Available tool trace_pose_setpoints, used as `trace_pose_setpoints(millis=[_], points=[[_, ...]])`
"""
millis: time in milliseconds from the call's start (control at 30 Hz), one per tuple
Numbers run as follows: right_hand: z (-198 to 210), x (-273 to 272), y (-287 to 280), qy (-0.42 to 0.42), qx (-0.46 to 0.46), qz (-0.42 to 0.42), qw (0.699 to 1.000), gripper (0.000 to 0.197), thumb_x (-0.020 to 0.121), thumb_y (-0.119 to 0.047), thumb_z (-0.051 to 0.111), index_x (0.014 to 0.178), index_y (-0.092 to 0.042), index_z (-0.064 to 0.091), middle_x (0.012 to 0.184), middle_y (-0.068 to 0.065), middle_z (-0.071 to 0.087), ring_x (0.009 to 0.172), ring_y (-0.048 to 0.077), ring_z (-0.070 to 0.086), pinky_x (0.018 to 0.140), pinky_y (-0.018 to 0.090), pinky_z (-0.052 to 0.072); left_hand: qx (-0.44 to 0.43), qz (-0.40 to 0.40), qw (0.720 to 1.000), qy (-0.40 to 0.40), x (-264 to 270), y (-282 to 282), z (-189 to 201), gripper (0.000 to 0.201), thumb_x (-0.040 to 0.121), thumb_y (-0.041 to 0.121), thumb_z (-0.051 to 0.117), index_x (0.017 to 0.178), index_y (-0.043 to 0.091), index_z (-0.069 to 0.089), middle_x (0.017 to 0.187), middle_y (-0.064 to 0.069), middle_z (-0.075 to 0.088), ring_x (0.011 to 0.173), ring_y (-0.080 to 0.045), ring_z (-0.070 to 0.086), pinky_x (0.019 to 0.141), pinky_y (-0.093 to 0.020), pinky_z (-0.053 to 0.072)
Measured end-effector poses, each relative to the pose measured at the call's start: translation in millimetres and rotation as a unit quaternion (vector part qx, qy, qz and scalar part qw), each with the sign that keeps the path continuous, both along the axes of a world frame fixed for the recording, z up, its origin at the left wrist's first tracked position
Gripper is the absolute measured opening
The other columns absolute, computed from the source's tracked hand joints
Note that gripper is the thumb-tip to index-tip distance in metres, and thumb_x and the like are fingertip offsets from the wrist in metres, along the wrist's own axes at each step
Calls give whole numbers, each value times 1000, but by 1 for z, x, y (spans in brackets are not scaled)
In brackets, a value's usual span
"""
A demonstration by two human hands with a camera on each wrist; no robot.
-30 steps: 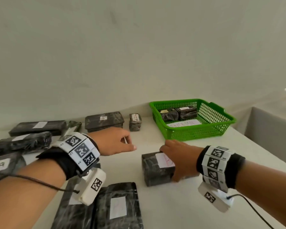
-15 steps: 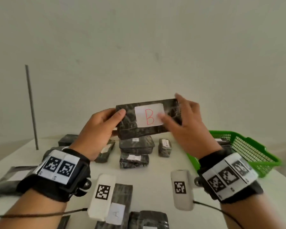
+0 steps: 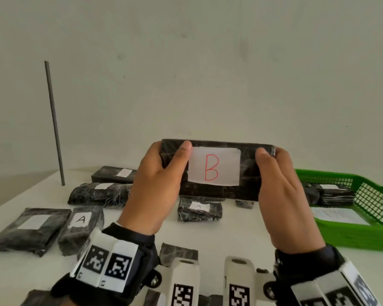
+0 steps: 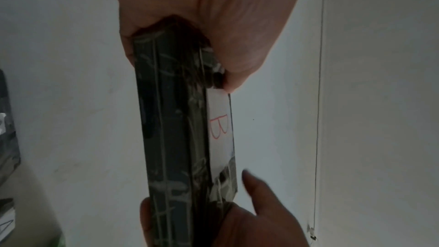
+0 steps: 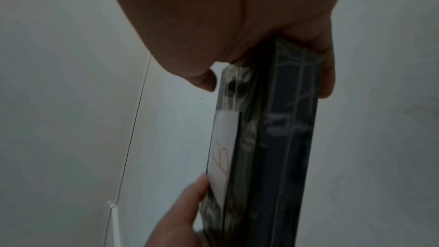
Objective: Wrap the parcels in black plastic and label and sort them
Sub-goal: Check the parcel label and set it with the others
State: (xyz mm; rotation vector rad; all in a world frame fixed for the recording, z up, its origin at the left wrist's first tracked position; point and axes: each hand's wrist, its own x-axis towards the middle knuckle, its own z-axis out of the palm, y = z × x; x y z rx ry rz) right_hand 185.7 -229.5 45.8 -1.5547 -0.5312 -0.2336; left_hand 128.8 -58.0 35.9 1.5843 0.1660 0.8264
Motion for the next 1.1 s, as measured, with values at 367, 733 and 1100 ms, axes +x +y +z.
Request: trace_pose_setpoints(millis=[367,733,1100], points=[[-1,3,6,-35,-2,-92,995,46,90,-62,59,98,-17,60,78,-6,65,63,-3,57,55,10,44,76,10,997,31,0,-4,2,76,76,83,52,105,15,67,92,-1,77,86,-10,74,85,-30,59],[7,-17,12,-72,30,-117,990,47,77,-63,71,100,-24,60,82,-14,67,77,-8,63,63,6,45,67,35,997,14,-4,-11,7,79,68,85,65,108,18,74,96,5,80,89,-8,76,82,-30,59],[10,-16,5,-87,37,-133,987,56,70,-66,81,98,-23,60,80,-13,67,76,-9,63,60,7,46,143,49,988,29,-8,-13,10,87,70,96,49,109,21,69,89,3,74,81,-7,72,61,-16,55]])
